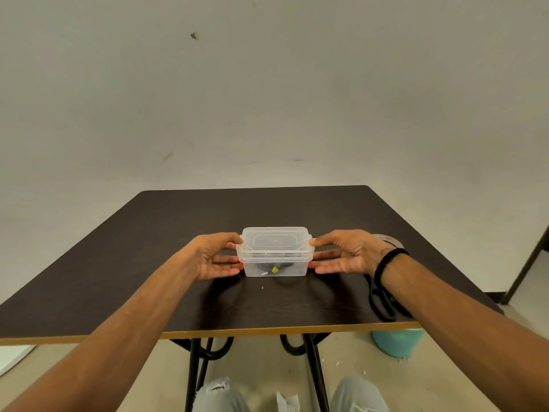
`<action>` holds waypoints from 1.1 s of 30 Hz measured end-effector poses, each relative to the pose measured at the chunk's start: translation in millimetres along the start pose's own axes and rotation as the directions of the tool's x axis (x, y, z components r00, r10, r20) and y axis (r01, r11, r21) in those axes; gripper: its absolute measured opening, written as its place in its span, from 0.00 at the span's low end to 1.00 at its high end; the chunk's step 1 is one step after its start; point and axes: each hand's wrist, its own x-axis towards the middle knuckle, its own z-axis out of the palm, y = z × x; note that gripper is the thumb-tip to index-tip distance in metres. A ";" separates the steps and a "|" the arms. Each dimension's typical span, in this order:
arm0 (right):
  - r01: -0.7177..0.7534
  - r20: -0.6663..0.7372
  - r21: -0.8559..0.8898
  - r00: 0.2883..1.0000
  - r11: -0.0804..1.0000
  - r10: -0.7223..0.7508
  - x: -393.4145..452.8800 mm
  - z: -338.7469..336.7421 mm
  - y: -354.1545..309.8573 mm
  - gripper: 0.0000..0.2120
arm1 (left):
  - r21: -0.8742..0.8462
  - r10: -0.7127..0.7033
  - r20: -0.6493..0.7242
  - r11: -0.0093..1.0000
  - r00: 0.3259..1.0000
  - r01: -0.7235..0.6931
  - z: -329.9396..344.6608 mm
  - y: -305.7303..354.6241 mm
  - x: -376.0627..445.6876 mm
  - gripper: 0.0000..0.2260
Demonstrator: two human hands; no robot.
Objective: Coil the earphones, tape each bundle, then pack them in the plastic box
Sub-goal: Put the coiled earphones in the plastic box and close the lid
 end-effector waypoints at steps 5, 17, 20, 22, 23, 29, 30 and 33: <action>-0.016 0.020 0.028 1.000 0.999 0.015 -5.6 1.0 2.0 0.17 | 0.002 0.000 0.001 1.000 1.000 0.000 1.7 0.1 -1.2 0.13; -0.028 -0.056 0.053 0.998 0.998 0.031 -2.9 3.1 0.7 0.18 | -0.098 -0.010 -0.035 0.995 0.999 0.007 -1.2 -5.0 4.5 0.14; 0.024 -0.103 0.024 0.994 0.999 -0.021 -1.4 4.2 0.7 0.20 | -0.079 0.029 -0.096 0.996 0.995 -0.036 2.4 -7.3 3.3 0.14; 0.103 -0.154 -0.074 0.982 0.992 -0.113 -0.8 7.8 0.6 0.18 | 0.004 0.122 -0.175 0.992 0.977 -0.124 4.3 -9.1 4.5 0.14; 0.147 -0.183 -0.150 0.968 0.978 -0.174 -0.5 10.1 0.5 0.17 | 0.049 0.182 -0.212 0.983 0.960 -0.176 5.4 -9.4 4.6 0.14; 0.252 -0.270 -0.506 0.862 0.825 -0.429 -4.6 27.2 1.6 0.07 | 0.329 0.416 -0.278 0.888 0.866 -0.321 17.9 -13.1 -4.0 0.09; 0.251 -0.279 -0.503 0.858 0.827 -0.431 -5.4 29.6 2.6 0.07 | 0.324 0.415 -0.281 0.890 0.866 -0.321 19.4 -15.0 -5.7 0.11; 0.250 -0.318 -0.497 0.838 0.831 -0.443 -6.7 35.3 8.3 0.07 | 0.310 0.442 -0.314 0.884 0.840 -0.350 25.3 -22.3 -9.9 0.12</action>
